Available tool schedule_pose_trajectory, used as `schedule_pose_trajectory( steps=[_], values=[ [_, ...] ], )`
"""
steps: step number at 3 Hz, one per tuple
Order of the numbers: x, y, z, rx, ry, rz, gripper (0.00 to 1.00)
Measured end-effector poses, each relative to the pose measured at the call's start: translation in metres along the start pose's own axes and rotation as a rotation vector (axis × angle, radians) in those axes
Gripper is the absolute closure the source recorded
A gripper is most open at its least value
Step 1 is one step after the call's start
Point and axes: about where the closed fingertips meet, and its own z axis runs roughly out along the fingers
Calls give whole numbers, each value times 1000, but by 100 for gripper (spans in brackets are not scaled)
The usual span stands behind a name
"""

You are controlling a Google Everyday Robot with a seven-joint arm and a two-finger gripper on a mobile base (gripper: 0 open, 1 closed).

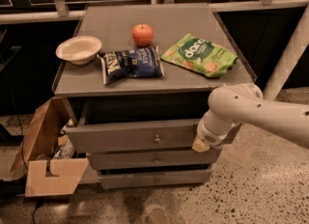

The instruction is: Close top drawer

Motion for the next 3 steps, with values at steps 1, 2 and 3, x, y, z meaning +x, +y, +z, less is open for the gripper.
schedule_pose_trajectory(
  steps=[1, 2, 3],
  values=[
    [-6, -15, 4, 18, 2, 14, 100],
    [-16, -45, 11, 48, 5, 30, 100],
    [-15, -49, 17, 51, 20, 33, 100]
  ],
)
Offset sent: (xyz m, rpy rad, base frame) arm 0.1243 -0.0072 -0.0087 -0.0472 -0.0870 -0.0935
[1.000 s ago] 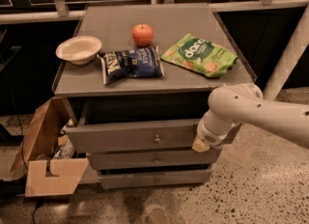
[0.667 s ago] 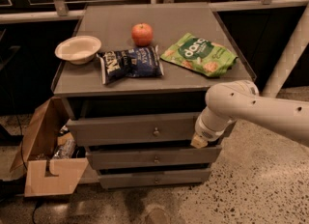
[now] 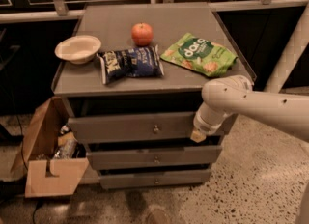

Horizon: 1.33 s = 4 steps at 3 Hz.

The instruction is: Close top drawer

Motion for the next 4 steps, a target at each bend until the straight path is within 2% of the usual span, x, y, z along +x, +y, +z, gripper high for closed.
schedule_pose_trajectory(
  steps=[1, 2, 3, 4],
  values=[
    [1, 3, -1, 0, 0, 0, 100],
    [8, 12, -4, -27, 2, 9, 100],
    [46, 45, -25, -93, 37, 54, 100],
    [103, 81, -52, -139, 99, 152, 100]
  ],
)
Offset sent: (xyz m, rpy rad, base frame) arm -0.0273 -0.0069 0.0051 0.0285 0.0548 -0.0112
